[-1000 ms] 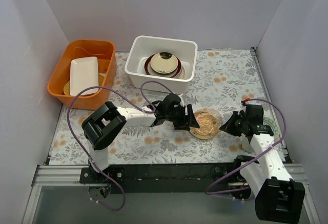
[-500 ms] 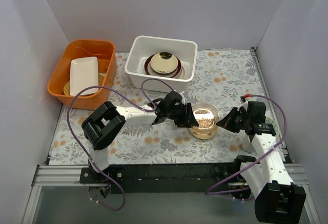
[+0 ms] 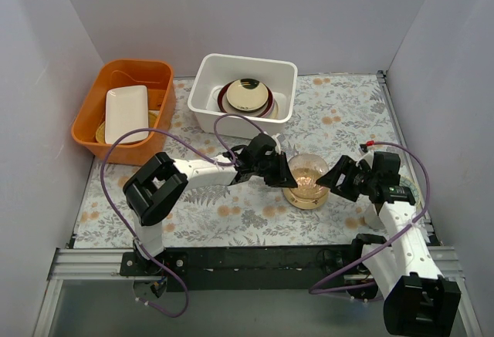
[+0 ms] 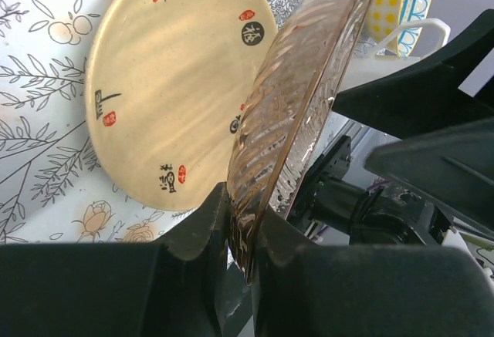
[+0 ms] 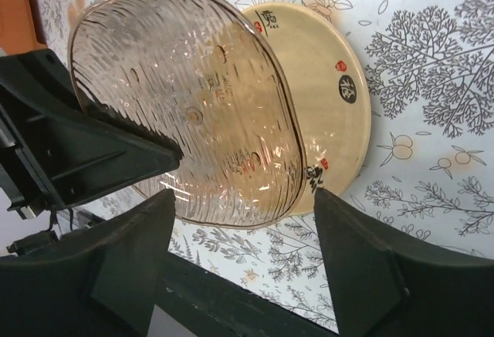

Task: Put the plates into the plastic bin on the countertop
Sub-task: Place the plate in the plastic bin.

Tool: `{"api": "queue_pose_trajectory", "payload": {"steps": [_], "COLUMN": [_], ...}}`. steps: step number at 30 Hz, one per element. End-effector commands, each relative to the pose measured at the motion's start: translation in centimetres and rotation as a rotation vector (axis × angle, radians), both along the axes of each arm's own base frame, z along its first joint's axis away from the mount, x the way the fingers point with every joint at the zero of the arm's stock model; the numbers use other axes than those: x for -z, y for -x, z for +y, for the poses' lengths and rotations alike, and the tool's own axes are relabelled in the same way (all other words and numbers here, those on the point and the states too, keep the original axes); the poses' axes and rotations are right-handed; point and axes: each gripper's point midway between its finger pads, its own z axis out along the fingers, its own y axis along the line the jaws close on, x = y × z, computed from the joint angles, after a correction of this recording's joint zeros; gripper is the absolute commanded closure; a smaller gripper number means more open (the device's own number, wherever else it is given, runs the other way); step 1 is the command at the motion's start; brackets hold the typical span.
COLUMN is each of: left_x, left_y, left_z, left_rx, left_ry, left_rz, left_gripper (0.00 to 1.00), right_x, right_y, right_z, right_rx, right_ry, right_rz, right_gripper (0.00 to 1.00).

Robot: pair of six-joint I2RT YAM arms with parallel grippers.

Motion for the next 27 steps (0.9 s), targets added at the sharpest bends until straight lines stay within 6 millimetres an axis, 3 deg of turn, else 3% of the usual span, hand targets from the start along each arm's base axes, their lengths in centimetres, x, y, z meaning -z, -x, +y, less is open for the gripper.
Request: {"api": "queue_pose_trajectory", "payload": {"steps": [1,5,11,12,20,27], "left_x": [-2.3,-2.6,-5.3,-6.9,-11.8,-16.6], "left_y": [-0.6,-1.1,-3.2,-3.6,-7.3,-9.9], "left_z": [-0.3,0.2,1.5,1.7,6.1,8.7], "left_rx": [-0.006,-0.017,-0.047,-0.053,-0.147,-0.207], "left_ry": [0.026,0.004,-0.018,-0.003,0.003,0.033], "left_rz": [-0.056,-0.061,-0.124,-0.153,-0.225,-0.304], "left_gripper": [1.00,1.00,1.00,1.00,1.00,1.00], "right_x": [-2.3,-2.7,-2.7,-2.7,-2.3,-1.4], "right_y": [-0.8,-1.0,-1.1,-1.0,-1.0,-0.7], "right_z": [-0.2,-0.6,-0.9,-0.9,-1.0,-0.9], "right_rx": [0.003,0.024,0.029,0.028,0.038,0.028], "right_ry": [0.023,0.041,0.060,0.061,0.066,0.059], "right_rz": [-0.093,-0.118,-0.118,-0.119,-0.117,-0.094], "right_gripper": [0.17,0.14,0.13,0.13,0.13,0.13]}}
